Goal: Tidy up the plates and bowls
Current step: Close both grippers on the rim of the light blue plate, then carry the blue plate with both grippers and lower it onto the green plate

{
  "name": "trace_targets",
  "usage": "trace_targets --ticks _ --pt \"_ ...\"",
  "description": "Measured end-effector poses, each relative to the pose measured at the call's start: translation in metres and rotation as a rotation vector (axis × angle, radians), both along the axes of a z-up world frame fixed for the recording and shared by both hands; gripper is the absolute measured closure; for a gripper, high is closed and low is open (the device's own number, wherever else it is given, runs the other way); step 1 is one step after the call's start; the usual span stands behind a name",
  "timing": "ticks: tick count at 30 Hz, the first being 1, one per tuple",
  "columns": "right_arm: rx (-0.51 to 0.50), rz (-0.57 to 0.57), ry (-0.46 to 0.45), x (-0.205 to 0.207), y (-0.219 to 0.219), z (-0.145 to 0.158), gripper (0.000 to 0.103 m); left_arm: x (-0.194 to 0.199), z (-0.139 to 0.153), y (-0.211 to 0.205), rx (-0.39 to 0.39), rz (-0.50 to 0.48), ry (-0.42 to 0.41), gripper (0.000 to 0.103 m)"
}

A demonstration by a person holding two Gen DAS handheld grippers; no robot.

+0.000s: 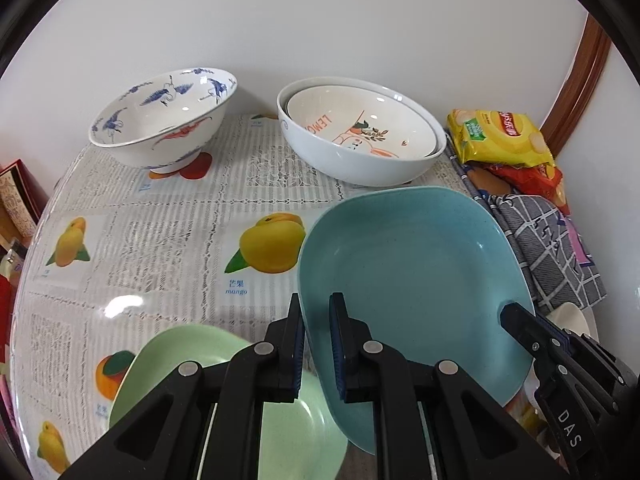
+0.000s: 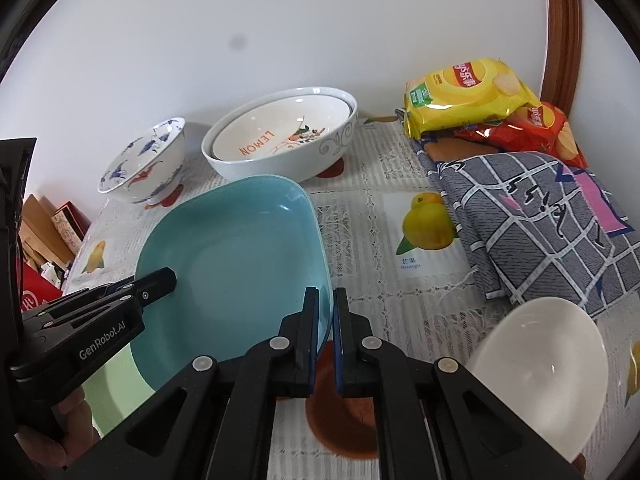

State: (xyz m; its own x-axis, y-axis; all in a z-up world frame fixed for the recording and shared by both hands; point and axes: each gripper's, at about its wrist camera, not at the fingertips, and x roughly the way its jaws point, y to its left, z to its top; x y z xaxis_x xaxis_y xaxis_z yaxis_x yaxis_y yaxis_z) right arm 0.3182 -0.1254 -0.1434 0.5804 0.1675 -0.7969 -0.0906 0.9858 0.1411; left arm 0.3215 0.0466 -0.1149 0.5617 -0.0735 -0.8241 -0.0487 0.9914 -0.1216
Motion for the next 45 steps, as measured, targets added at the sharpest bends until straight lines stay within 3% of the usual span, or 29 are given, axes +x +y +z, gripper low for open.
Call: trace_targets --ticks 26,45 --pt "0.080 0.018 -0.069 -0.128 0.021 0.067 0.097 -0.128 0.063 0.026 0.021 0.054 -0.076 0.091" --pt "0.065 0.067 -0.029 -0.151 0.055 0.051 0.097 -0.155 0.040 0.065 0.008 0.109 -0.038 0.091"
